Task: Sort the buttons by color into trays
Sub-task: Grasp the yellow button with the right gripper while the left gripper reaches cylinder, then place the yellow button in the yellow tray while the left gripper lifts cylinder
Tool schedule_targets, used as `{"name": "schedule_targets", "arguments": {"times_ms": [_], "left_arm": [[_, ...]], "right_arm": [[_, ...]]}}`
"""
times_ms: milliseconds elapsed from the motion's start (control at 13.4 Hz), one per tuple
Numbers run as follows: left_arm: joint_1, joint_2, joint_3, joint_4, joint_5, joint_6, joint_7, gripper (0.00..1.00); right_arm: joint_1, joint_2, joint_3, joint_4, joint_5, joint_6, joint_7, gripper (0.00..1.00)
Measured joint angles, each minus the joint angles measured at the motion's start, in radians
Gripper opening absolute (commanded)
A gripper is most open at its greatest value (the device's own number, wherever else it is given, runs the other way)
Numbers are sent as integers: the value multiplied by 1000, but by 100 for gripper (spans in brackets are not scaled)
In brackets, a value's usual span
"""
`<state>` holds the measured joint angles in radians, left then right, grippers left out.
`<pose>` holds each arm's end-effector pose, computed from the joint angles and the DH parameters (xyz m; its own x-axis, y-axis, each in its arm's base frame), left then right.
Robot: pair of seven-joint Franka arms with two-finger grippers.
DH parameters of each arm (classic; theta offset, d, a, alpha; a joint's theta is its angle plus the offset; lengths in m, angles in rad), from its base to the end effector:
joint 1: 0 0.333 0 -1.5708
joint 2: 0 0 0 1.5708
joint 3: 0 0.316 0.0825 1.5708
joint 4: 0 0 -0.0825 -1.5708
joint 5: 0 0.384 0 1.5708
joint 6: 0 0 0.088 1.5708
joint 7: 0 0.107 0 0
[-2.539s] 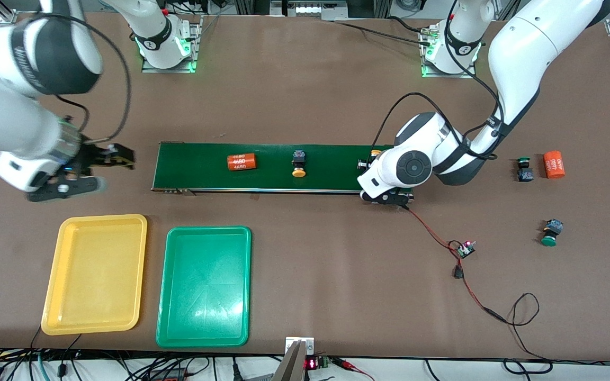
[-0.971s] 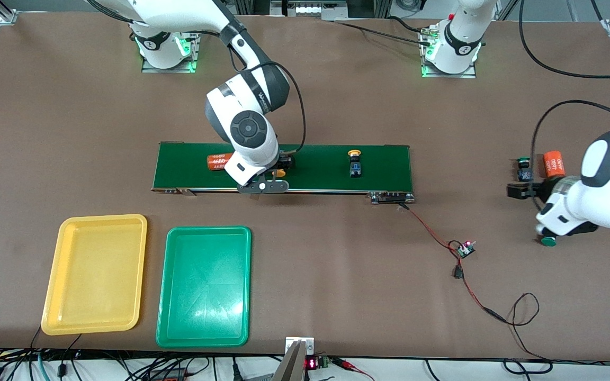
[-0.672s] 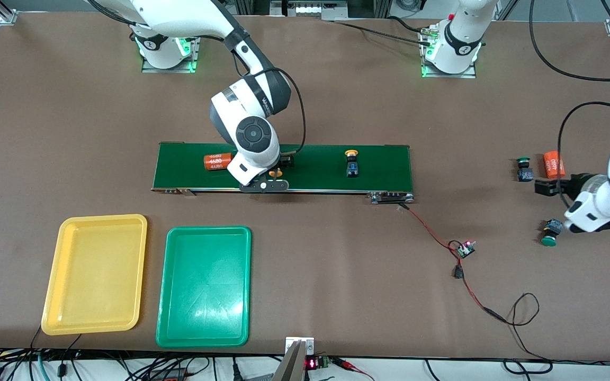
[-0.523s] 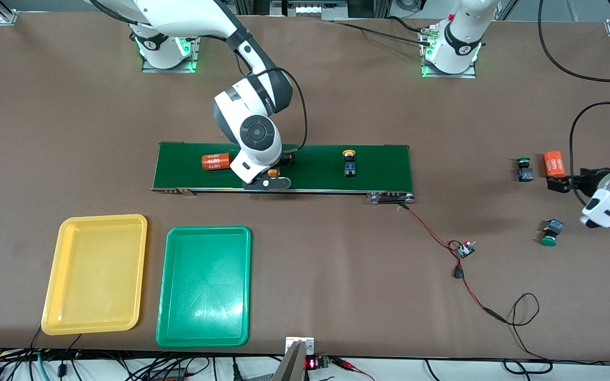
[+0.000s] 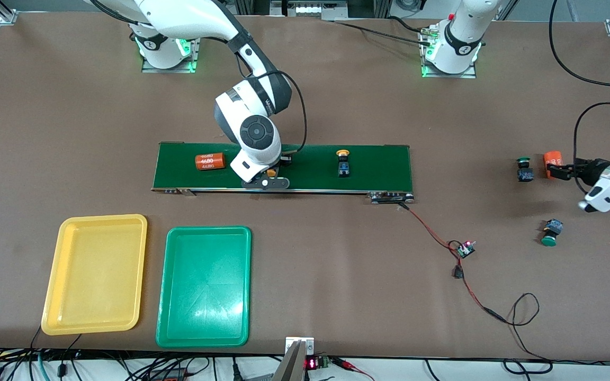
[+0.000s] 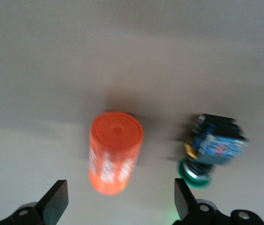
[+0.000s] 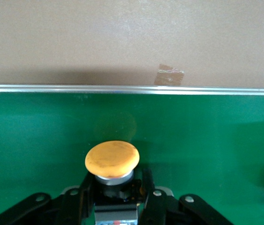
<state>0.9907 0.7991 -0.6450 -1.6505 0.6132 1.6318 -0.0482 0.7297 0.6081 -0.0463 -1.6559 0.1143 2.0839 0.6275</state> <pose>0.5355 0.2888 0.1810 0.8055 0.1387 -0.5761 0.1352 -0.9896 -0.0492 0.5093 0.4261 0.2427 0.9834 -0.0083 -0.1814 0.0018 -0.9984 0.0557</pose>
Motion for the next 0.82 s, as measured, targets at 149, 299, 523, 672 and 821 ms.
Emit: {"name": "schedule_targets", "arguments": {"times_ms": [149, 299, 523, 672, 821], "left_arm": [[9, 1, 1, -48, 58, 58, 15, 71], [20, 1, 1, -69, 71, 68, 25, 32], [27, 0, -2, -79, 73, 70, 63, 10], [27, -5, -11, -78, 73, 70, 85, 10], [29, -15, -39, -69, 73, 70, 91, 10]], "right_arm": [[0, -4, -2, 2, 0, 0, 3, 0], [-1, -18, -9, 14, -2, -5, 4, 0], [-3, -67, -49, 91, -77, -120, 4, 0], [-6, -94, -101, 152, -121, -184, 1, 0], [-15, -103, -170, 167, -134, -193, -64, 0]]}}
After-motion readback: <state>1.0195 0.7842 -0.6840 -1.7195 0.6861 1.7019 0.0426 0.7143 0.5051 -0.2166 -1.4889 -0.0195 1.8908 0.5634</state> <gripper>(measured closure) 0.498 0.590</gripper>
